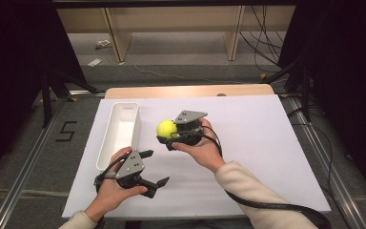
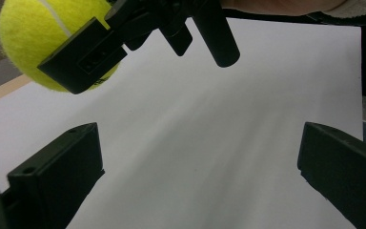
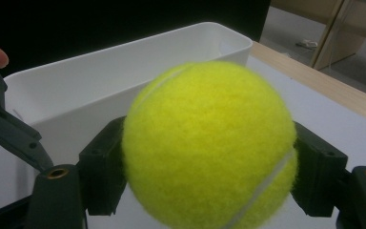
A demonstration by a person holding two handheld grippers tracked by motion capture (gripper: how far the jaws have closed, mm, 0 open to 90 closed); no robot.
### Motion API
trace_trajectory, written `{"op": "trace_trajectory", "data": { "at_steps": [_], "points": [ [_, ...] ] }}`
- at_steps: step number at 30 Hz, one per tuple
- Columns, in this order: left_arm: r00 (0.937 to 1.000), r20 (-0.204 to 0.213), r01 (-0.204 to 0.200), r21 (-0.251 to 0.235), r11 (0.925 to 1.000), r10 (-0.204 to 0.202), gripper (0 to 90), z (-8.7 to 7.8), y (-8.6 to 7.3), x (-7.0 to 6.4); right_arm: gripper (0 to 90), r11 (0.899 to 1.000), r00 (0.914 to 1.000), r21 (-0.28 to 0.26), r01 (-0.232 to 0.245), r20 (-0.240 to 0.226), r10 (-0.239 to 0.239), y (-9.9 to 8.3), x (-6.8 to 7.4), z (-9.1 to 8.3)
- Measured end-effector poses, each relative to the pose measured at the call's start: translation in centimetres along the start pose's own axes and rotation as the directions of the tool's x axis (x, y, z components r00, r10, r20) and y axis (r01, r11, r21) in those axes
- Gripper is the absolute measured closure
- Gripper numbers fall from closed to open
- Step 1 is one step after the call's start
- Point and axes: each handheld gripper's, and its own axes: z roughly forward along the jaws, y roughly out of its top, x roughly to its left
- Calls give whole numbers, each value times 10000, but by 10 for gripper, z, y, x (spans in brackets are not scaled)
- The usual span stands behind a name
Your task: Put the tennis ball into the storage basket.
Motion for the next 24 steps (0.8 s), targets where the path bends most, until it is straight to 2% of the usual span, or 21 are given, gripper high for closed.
{"op": "trace_trajectory", "data": {
  "at_steps": [24],
  "points": [
    [9999, 101, 1, 35, 10000, -1, 8, -2, -1, -2, 268, 9999, 9999, -19, 104, -89, -104, 8, 2, 8]
  ]
}}
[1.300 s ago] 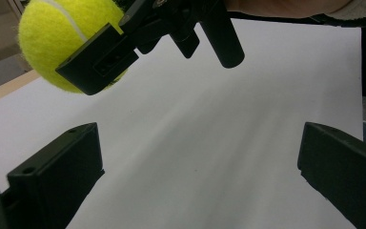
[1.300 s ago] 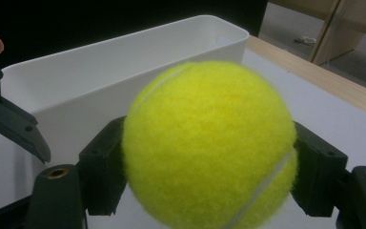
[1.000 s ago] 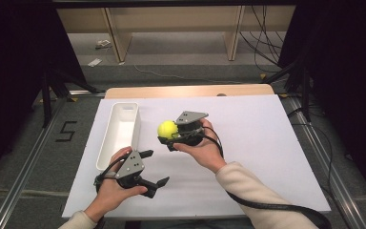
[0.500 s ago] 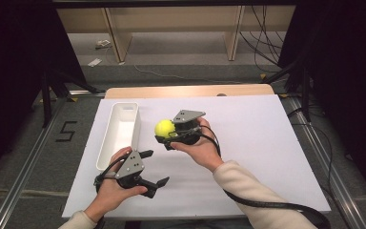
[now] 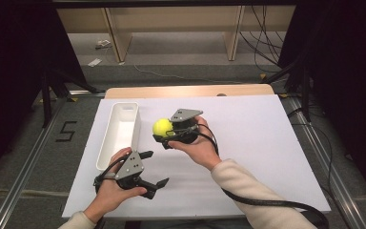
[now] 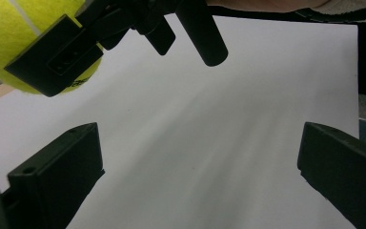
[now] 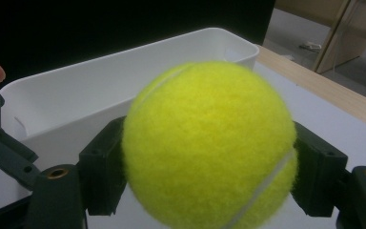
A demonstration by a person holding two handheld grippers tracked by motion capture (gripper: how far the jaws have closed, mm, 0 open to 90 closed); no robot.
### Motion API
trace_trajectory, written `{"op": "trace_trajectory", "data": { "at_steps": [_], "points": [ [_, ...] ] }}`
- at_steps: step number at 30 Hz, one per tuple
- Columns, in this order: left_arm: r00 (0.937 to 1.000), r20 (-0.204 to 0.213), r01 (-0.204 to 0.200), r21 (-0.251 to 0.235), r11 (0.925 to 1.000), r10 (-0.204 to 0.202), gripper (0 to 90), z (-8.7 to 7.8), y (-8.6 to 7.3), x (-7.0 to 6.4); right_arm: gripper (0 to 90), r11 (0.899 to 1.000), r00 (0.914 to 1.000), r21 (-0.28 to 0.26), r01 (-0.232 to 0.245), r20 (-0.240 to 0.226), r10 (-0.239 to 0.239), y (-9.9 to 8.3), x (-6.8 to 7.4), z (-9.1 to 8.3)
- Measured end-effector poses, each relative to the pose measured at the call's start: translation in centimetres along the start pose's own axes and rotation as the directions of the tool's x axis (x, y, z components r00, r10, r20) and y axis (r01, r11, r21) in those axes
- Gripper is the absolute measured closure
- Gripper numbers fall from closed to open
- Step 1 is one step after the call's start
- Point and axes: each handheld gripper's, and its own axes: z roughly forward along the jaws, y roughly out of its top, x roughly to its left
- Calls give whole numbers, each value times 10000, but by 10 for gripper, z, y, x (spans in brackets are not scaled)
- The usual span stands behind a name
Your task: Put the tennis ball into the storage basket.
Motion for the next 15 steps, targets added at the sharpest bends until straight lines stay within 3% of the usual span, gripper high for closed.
{"op": "trace_trajectory", "data": {
  "at_steps": [6, 7, 9, 14, 15],
  "points": [
    [10000, 35, -9, 10, 10000, 9, 8, -1, 0, -1, 268, 10000, 10000, 33, 17, -52, -17, 3, 0, 2],
    [9939, -959, -546, -1, 9985, 544, 8, -3, 2, 3, 268, 10000, 10000, 33, 53, -40, -52, 4, 0, 3],
    [9945, -204, -1029, -18, 9947, 1028, 8, -2, 3, 7, 268, 10000, 9999, 48, 63, -82, -63, 4, 1, 5],
    [9972, -197, -724, -32, 9974, 723, 8, -3, 2, 4, 268, 10000, 9999, 77, 28, -132, -27, 6, 1, 9],
    [9999, 149, 19, -27, 10000, -19, 8, -2, 0, -1, 268, 10000, 9999, 60, 60, -136, -60, 6, 1, 10]
  ]
}}
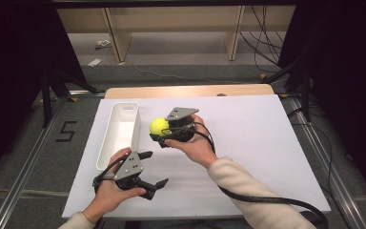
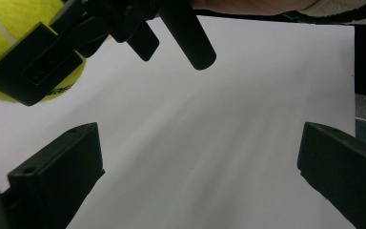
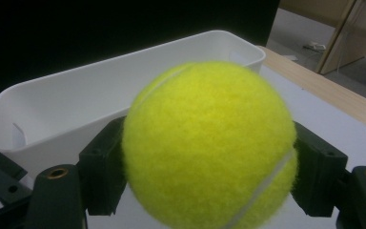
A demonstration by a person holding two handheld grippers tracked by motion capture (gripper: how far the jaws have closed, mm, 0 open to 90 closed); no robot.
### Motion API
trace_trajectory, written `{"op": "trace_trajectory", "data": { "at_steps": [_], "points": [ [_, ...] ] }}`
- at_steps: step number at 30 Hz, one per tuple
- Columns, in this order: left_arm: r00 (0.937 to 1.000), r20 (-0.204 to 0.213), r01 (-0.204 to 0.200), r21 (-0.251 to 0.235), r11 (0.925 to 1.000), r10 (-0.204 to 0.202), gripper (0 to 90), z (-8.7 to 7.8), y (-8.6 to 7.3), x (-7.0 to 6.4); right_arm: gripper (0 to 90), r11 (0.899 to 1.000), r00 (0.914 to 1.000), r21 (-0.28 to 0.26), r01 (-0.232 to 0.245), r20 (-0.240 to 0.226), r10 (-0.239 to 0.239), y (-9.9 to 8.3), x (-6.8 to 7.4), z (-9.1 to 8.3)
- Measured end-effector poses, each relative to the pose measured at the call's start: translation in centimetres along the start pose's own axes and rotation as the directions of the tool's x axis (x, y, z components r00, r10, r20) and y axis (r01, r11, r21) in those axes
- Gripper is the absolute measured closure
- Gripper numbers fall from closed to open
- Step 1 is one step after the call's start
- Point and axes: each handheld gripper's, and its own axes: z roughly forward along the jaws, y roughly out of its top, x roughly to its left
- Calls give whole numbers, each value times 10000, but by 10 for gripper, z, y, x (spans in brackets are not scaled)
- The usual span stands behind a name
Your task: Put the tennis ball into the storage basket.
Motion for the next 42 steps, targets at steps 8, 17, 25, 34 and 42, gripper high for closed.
{"op": "trace_trajectory", "data": {
  "at_steps": [8, 17, 25, 34, 42],
  "points": [
    [10000, 25, -25, 25, 10000, 25, 8, 1, 0, -1, 268, 9999, 9999, 59, 106, -67, -106, 7, 1, 7],
    [10000, 36, -47, 25, 10000, 47, 9, 1, 0, -1, 268, 9998, 9997, 86, 178, -149, -176, 12, 3, 12],
    [10000, 53, -79, 25, 10000, 79, 9, 1, 1, -1, 268, 9996, 9994, 65, 260, -230, -258, 17, 6, 18],
    [10000, 66, -55, 10, 10000, 55, 9, 1, 1, -1, 268, 9995, 9989, 29, 301, -348, -300, 22, 10, 25],
    [9999, 77, -80, 27, 10000, 80, 9, 1, 1, -1, 268, 9996, 9990, 40, 280, -339, -279, 22, 8, 25]
  ]
}}
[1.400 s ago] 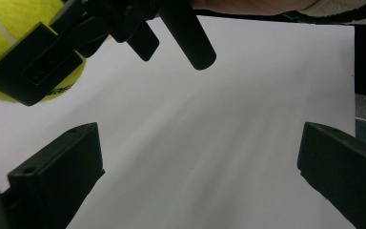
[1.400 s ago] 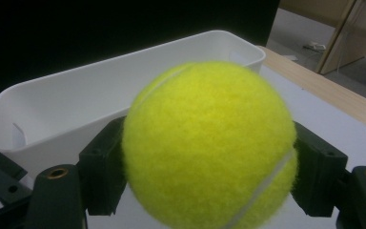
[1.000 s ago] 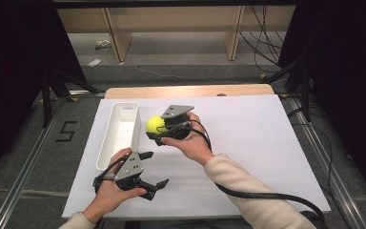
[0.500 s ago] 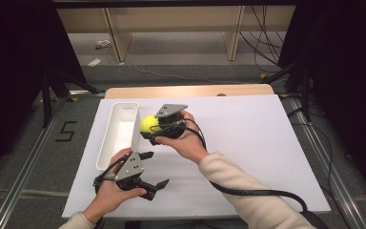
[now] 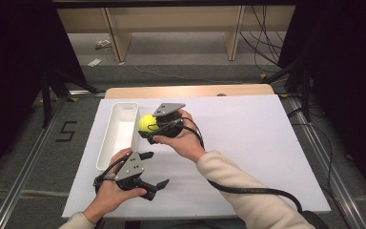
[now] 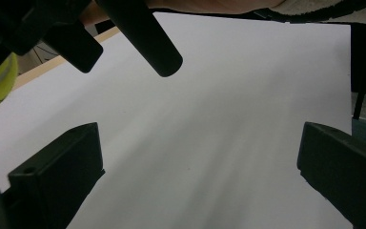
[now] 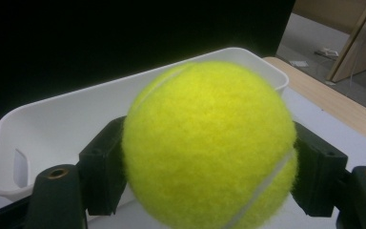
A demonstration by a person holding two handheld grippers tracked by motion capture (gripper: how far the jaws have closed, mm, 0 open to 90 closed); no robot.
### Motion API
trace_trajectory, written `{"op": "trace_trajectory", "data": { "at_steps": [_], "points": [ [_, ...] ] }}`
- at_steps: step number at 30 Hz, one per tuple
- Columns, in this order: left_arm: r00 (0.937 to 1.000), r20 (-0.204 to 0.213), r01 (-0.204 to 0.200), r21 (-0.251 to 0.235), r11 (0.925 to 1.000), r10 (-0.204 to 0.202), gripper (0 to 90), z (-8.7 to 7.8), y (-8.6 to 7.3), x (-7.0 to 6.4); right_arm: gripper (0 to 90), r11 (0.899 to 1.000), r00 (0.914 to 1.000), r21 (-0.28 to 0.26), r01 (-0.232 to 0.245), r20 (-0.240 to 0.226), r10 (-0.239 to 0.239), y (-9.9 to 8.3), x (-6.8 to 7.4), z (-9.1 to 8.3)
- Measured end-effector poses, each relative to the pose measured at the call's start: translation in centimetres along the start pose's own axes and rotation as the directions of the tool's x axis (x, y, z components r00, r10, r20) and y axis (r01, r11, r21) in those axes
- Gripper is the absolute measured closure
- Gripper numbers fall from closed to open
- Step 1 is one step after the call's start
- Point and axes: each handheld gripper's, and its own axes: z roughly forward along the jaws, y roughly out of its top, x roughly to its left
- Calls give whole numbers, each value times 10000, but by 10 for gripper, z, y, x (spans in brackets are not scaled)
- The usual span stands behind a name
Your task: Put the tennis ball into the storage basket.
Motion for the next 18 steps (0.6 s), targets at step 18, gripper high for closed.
{"op": "trace_trajectory", "data": {
  "at_steps": [18],
  "points": [
    [10000, 18, -9, 4, 10000, 9, 10, 0, 0, 0, 268, 10000, 10000, 18, 20, -18, -20, 8, -1, 8]
  ]
}}
